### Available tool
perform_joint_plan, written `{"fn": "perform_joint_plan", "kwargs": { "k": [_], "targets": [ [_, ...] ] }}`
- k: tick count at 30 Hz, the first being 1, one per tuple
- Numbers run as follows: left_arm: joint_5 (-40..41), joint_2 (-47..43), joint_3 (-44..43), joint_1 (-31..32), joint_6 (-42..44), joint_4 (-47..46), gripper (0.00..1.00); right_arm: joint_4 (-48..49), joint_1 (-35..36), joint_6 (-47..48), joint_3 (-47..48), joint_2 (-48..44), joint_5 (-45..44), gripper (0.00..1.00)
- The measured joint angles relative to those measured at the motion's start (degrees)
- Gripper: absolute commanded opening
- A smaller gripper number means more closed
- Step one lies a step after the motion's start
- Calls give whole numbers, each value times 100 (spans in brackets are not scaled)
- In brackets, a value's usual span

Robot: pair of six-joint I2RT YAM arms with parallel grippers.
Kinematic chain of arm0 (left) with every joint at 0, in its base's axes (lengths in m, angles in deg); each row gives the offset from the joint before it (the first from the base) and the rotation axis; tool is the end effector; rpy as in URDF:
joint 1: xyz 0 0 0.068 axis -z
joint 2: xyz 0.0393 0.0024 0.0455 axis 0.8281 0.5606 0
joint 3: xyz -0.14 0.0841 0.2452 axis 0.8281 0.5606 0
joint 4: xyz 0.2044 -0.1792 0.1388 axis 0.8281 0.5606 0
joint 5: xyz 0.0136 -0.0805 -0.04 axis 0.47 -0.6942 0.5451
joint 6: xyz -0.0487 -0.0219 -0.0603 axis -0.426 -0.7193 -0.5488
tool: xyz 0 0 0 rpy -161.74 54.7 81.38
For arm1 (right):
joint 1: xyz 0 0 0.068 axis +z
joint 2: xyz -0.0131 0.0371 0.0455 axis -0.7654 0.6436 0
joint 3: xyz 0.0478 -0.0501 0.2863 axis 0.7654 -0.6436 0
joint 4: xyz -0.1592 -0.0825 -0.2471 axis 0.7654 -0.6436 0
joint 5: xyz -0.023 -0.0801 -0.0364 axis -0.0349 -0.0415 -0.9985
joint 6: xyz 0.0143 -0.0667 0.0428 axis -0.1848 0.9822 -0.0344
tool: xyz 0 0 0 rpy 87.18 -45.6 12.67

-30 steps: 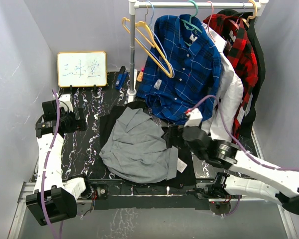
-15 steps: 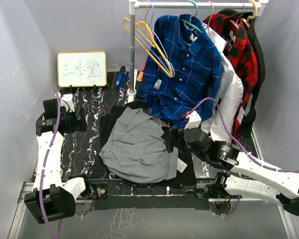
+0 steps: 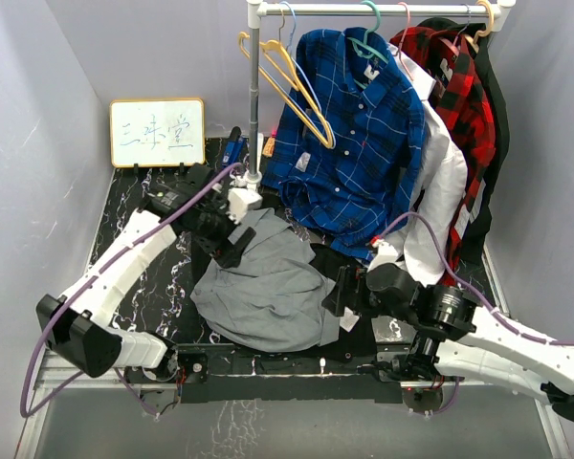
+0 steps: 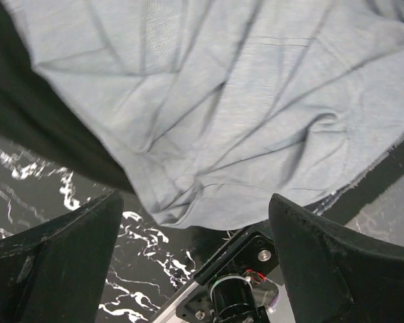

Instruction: Place the shirt on the hanger

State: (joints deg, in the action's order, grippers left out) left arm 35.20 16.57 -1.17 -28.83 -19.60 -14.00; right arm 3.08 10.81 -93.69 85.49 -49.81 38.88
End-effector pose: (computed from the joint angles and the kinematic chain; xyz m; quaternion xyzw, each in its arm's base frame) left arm 0.2707 -0.1571 0.3342 0.3904 0.8723 -0.1394 0.2595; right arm 0.1048 0.1578 0.2516 -0.0328 0.9184 0.2656 0.2916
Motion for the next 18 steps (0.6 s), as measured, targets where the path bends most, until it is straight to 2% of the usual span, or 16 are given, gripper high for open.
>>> {"fn": "perform_joint_plan", "kwargs": {
  "k": [5, 12, 15, 18],
  "targets": [
    [-280, 354, -212, 710, 87, 37, 84, -361, 0, -586, -4, 24, -232, 98],
    [-321, 234, -168, 765, 59, -212, 78, -133, 0, -809, -208, 1172, -426, 96],
    [-291, 57, -85, 702, 15, -337, 78, 166, 0, -822, -297, 1456, -588, 86],
    [-385, -136, 28, 485, -26, -404, 78, 597, 0, -828, -428, 1637, -669, 69]
  ]
}}
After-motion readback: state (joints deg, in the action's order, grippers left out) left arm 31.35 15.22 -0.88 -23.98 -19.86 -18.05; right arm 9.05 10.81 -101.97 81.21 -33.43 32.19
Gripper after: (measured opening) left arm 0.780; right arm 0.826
